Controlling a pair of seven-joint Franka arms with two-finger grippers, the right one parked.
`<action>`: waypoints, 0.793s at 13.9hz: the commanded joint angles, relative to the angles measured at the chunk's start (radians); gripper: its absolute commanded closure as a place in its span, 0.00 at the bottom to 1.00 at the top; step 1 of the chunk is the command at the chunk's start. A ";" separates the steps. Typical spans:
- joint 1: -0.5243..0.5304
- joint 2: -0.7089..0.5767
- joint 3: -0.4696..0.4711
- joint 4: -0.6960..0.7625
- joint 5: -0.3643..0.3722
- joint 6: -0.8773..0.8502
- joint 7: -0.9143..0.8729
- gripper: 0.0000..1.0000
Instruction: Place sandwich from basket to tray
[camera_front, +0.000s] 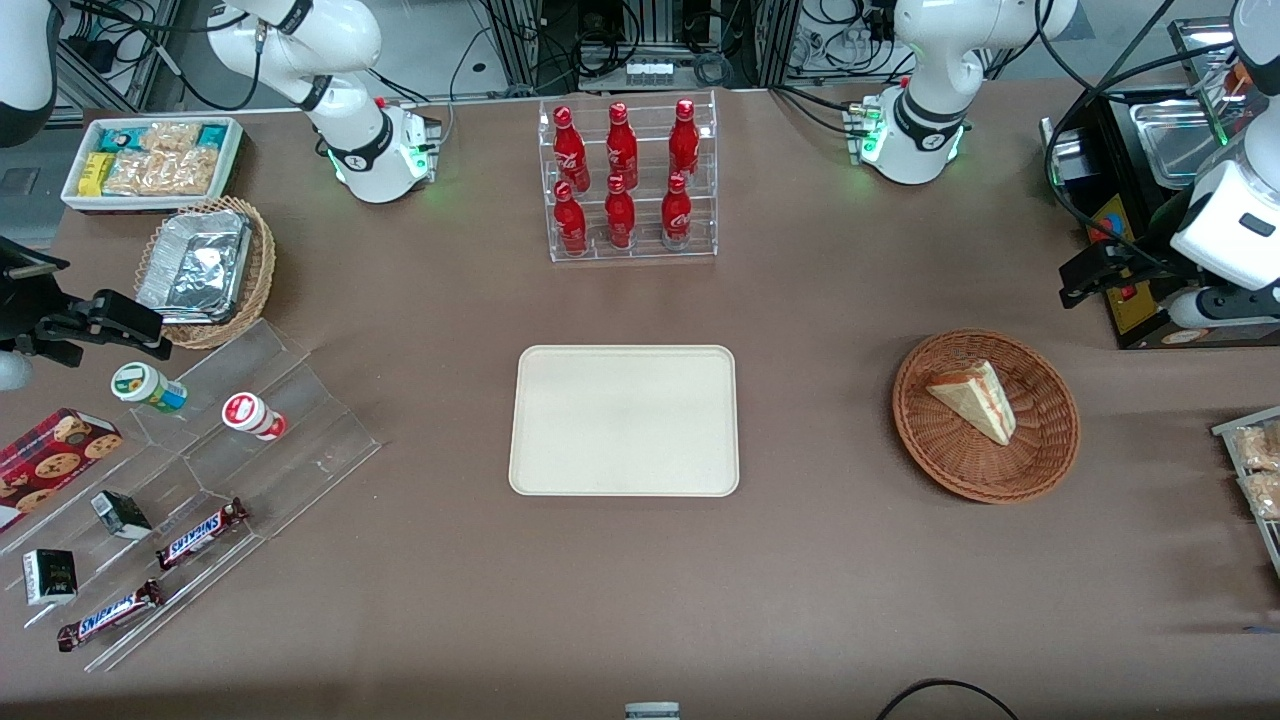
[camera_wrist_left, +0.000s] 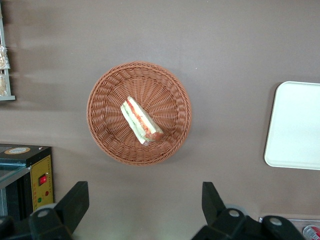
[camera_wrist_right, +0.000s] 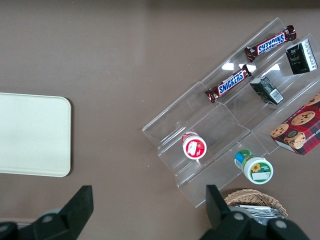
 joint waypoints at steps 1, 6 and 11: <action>0.001 -0.005 -0.001 0.000 0.010 0.005 0.005 0.00; 0.004 0.011 0.001 0.003 0.007 0.006 0.014 0.00; 0.006 0.082 0.071 -0.003 0.013 0.009 -0.010 0.00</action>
